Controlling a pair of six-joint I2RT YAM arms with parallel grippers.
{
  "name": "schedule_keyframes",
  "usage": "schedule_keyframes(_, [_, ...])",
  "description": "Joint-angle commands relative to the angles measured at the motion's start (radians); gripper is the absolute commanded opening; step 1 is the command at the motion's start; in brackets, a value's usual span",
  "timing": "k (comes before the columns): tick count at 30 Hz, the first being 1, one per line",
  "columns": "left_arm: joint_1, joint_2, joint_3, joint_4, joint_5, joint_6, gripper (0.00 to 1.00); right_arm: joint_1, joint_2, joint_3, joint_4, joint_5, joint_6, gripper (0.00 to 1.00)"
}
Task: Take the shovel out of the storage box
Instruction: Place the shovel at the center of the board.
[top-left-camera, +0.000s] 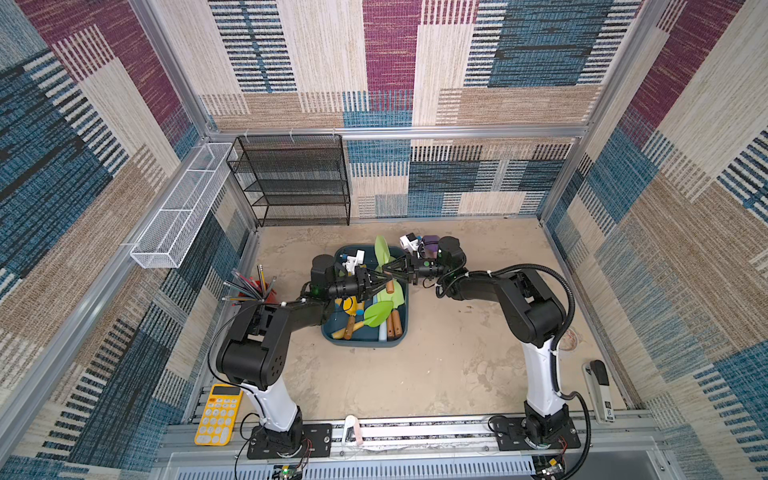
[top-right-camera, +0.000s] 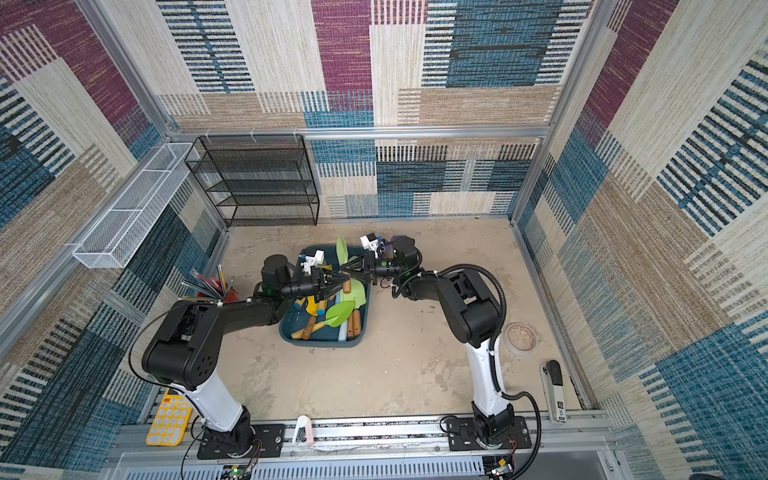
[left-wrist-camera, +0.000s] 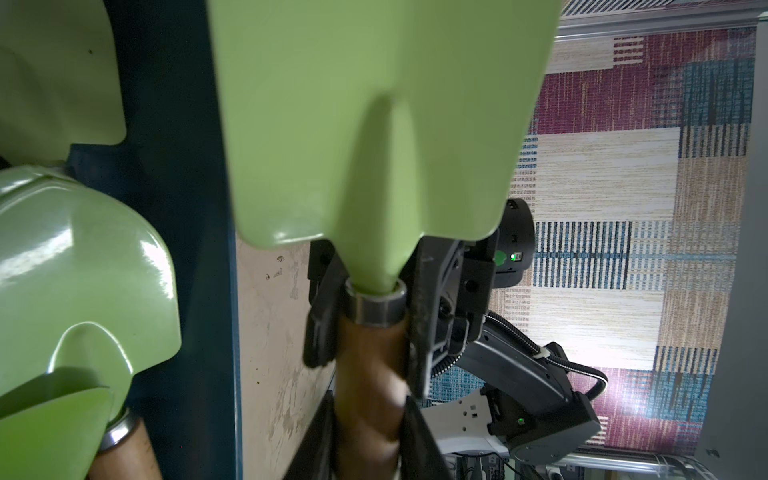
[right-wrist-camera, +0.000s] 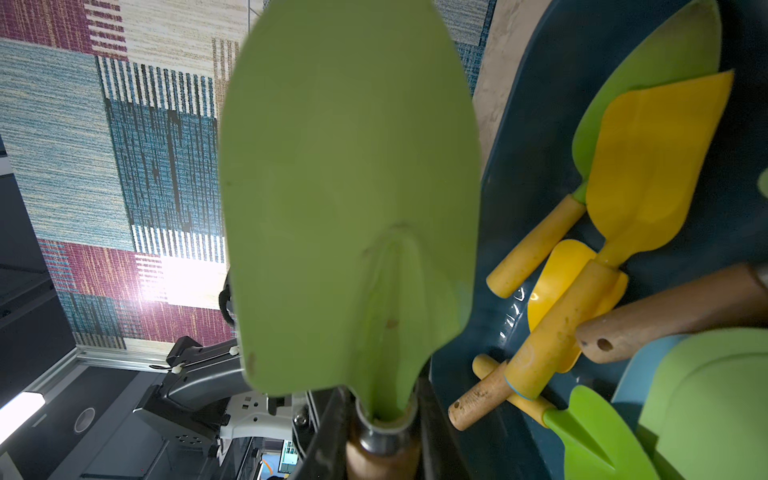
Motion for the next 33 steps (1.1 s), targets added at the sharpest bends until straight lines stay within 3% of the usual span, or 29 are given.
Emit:
schedule_keyframes(1, [0.003, -0.013, 0.012, -0.076, 0.021, 0.039, 0.26, -0.01, -0.015, 0.01, 0.063, -0.006, -0.029, 0.17])
schedule_keyframes(4, [0.012, -0.049, 0.036, -0.211, 0.008, 0.124, 0.31, -0.026, -0.04, 0.01, -0.005, 0.002, -0.077, 0.17])
schedule_keyframes(7, [0.019, -0.109, 0.087, -0.501, -0.042, 0.307, 0.32, -0.045, -0.069, 0.015, -0.11, 0.013, -0.151, 0.17])
schedule_keyframes(11, [0.019, -0.181, 0.211, -0.981, -0.229, 0.607, 0.32, -0.076, -0.109, 0.022, -0.27, 0.041, -0.263, 0.17])
schedule_keyframes(14, [0.019, -0.21, 0.262, -1.182, -0.369, 0.72, 0.33, -0.101, -0.14, 0.066, -0.515, 0.115, -0.426, 0.17])
schedule_keyframes(21, [0.018, -0.246, 0.238, -1.308, -0.564, 0.78, 0.34, -0.148, -0.191, 0.191, -0.946, 0.415, -0.725, 0.18])
schedule_keyframes(33, [0.016, -0.24, 0.273, -1.394, -0.733, 0.802, 0.39, -0.178, -0.135, 0.345, -1.244, 0.923, -0.937, 0.19])
